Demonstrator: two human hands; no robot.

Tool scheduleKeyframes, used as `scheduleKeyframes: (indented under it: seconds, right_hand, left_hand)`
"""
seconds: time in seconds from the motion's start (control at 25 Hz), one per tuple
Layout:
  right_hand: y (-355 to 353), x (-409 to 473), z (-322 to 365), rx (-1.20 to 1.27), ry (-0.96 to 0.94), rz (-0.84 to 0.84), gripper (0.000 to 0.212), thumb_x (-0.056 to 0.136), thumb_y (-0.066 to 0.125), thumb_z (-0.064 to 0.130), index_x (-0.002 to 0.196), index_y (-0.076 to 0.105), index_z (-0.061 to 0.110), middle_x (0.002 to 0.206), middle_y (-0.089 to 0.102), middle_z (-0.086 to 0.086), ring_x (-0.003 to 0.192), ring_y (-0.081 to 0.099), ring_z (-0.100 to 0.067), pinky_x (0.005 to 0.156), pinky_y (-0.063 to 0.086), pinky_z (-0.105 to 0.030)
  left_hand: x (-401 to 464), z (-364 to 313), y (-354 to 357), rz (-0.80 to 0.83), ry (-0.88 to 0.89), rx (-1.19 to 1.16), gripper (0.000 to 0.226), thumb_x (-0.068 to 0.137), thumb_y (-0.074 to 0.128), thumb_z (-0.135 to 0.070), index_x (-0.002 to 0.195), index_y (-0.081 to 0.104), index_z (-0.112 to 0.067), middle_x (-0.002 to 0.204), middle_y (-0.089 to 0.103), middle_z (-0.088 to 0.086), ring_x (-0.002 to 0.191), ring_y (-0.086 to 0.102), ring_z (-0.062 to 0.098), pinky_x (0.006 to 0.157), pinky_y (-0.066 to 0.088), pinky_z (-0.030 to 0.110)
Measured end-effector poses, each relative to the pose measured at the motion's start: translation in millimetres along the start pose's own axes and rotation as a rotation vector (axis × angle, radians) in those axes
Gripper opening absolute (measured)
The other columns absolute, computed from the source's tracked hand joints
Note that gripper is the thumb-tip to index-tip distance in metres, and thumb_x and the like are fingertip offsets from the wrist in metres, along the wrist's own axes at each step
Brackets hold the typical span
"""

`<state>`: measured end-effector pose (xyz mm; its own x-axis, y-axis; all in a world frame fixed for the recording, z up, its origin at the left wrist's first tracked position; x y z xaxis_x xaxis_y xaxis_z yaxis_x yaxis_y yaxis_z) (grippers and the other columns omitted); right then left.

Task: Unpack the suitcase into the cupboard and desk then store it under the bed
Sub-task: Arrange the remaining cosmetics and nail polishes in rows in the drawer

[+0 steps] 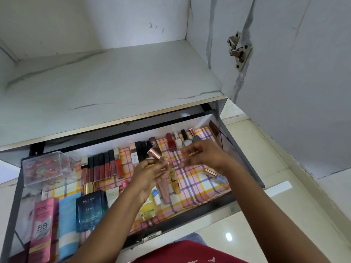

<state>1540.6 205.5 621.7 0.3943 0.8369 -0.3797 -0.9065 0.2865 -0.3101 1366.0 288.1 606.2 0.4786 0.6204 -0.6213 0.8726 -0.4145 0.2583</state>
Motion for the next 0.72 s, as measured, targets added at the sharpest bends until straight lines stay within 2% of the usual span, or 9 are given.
scheduleKeyframes:
  seconds: [0.08, 0.2, 0.28, 0.36, 0.48, 0.56, 0.6, 0.68, 0.72]
  right_hand:
    - [9, -10, -2, -0.066, -0.068, -0.006, 0.031, 0.069, 0.08, 0.004, 0.097, 0.068, 0.009, 0.096, 0.07, -0.009, 0.09, 0.067, -0.021, 0.08, 0.055, -0.032]
    - [12, -13, -4, 0.072, -0.149, -0.011, 0.023, 0.077, 0.072, -0.001, 0.099, 0.068, 0.002, 0.095, 0.07, -0.016, 0.086, 0.068, -0.026, 0.078, 0.056, -0.034]
    - [9, -15, -4, 0.072, -0.203, 0.037, 0.021, 0.077, 0.071, -0.001, 0.098, 0.068, 0.002, 0.095, 0.07, -0.018, 0.088, 0.068, -0.03, 0.08, 0.057, -0.038]
    - [7, -18, -4, 0.104, -0.203, 0.013, 0.018, 0.08, 0.067, -0.002, 0.096, 0.067, 0.004, 0.091, 0.07, -0.014, 0.085, 0.068, -0.025, 0.078, 0.057, -0.035]
    - [3, -12, -7, 0.286, -0.091, -0.06, 0.015, 0.085, 0.061, -0.002, 0.095, 0.066, 0.008, 0.089, 0.068, -0.006, 0.081, 0.066, -0.016, 0.075, 0.057, -0.028]
    - [-3, 0, -13, 0.457, 0.052, -0.206, 0.009, 0.087, 0.059, 0.0, 0.093, 0.065, 0.004, 0.087, 0.066, -0.008, 0.075, 0.063, -0.015, 0.071, 0.056, -0.025]
    - [-8, 10, -21, 0.622, 0.16, -0.297, 0.008, 0.088, 0.058, -0.001, 0.094, 0.064, 0.001, 0.084, 0.064, -0.011, 0.069, 0.061, -0.014, 0.066, 0.054, -0.022]
    - [-17, 33, -43, 0.927, 0.347, -0.502, 0.018, 0.086, 0.062, -0.001, 0.104, 0.059, -0.005, 0.079, 0.062, -0.013, 0.052, 0.057, -0.01, 0.052, 0.051, -0.018]
    - [-22, 43, -55, 0.943, 0.4, -0.597, 0.028, 0.084, 0.066, 0.003, 0.108, 0.056, -0.005, 0.078, 0.062, -0.013, 0.044, 0.056, -0.009, 0.044, 0.049, -0.018]
  left_hand:
    - [0, 0, 10, 0.026, -0.067, -0.052, 0.013, 0.08, 0.069, -0.011, 0.09, 0.061, -0.007, 0.085, 0.073, 0.01, 0.08, 0.071, 0.022, 0.07, 0.058, 0.027]
    - [-1, -1, 23, 0.045, -0.068, -0.069, 0.013, 0.08, 0.069, -0.013, 0.089, 0.062, -0.008, 0.079, 0.074, 0.008, 0.067, 0.072, 0.016, 0.066, 0.058, 0.025]
    - [-2, -4, 28, 0.055, -0.046, -0.105, 0.016, 0.079, 0.069, -0.015, 0.091, 0.062, -0.008, 0.078, 0.074, 0.008, 0.067, 0.072, 0.017, 0.064, 0.059, 0.025]
    - [-2, -7, 33, 0.078, -0.034, -0.104, 0.021, 0.082, 0.067, -0.019, 0.099, 0.061, -0.007, 0.087, 0.074, 0.012, 0.075, 0.072, 0.021, 0.065, 0.06, 0.026]
    - [1, -12, 34, 0.051, -0.007, -0.018, 0.024, 0.088, 0.062, -0.024, 0.105, 0.061, -0.008, 0.111, 0.067, 0.015, 0.092, 0.067, 0.022, 0.07, 0.059, 0.031]
    - [0, -15, 30, 0.042, -0.001, 0.088, 0.032, 0.092, 0.054, -0.037, 0.11, 0.062, -0.011, 0.112, 0.066, 0.007, 0.098, 0.064, 0.02, 0.074, 0.055, 0.031]
    - [-1, -16, 26, 0.041, -0.003, 0.128, 0.036, 0.093, 0.05, -0.042, 0.11, 0.063, -0.013, 0.11, 0.067, 0.005, 0.099, 0.063, 0.019, 0.075, 0.053, 0.031]
    - [-6, -14, 17, 0.042, -0.02, 0.168, 0.037, 0.093, 0.047, -0.045, 0.106, 0.064, -0.014, 0.106, 0.068, 0.004, 0.1, 0.064, 0.02, 0.08, 0.052, 0.033]
    - [-9, -10, 11, 0.037, -0.037, 0.176, 0.037, 0.093, 0.048, -0.044, 0.105, 0.065, -0.013, 0.105, 0.069, 0.006, 0.1, 0.064, 0.022, 0.084, 0.051, 0.036]
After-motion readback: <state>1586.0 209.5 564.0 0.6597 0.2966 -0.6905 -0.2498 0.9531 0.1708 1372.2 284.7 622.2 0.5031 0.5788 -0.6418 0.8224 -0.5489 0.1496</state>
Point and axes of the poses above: each hand's wrist, its own x-axis towards the middle knuckle, its own y-axis out of the palm, z = x × y, the point moved 2 cm from there along x, towards the middle knuckle
